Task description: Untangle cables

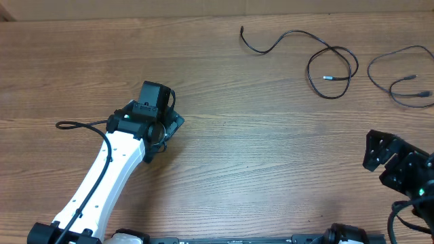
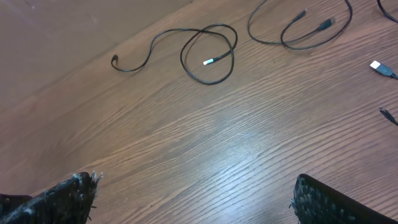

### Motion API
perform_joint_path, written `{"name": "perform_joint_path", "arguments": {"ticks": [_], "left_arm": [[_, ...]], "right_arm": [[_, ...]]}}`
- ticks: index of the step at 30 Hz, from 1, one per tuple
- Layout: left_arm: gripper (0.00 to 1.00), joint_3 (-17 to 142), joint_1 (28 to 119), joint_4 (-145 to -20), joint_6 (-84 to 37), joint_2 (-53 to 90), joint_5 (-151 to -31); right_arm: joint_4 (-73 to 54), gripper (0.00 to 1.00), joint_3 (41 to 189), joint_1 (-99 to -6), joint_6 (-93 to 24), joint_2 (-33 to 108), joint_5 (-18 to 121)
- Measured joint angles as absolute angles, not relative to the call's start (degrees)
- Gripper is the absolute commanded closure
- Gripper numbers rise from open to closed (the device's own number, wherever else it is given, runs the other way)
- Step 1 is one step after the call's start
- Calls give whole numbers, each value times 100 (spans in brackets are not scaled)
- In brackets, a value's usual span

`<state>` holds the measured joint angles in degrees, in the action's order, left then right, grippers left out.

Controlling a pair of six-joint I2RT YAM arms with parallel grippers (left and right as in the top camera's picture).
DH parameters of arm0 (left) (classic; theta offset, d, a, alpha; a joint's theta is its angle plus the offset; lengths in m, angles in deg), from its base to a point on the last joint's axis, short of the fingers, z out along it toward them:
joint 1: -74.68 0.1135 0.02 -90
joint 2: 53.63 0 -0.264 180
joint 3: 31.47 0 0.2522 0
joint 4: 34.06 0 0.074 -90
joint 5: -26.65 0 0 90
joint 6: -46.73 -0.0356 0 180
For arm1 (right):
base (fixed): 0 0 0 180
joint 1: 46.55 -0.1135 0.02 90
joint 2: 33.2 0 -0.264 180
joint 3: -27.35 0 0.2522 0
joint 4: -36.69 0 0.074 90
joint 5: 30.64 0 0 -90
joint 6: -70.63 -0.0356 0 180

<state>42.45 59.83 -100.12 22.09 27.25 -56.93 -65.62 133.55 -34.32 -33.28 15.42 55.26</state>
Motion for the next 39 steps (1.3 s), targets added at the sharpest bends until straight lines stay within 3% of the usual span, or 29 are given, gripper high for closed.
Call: {"name": "perform_joint_path", "arguments": {"ticks": [10, 20, 39], "left_arm": [[0, 4245, 5983, -10012, 2209, 2725, -5709], [0, 4245, 5983, -10012, 2209, 2725, -5709], [0, 4245, 5983, -10014, 2209, 2725, -5709]], "right_arm": [[-6562, 0, 13355, -3556, -3326, 961, 5526], [-6567, 0, 13355, -4529, -3323, 233, 5517], [-7251, 0, 13342, -4551, -3326, -6, 5513]]}}
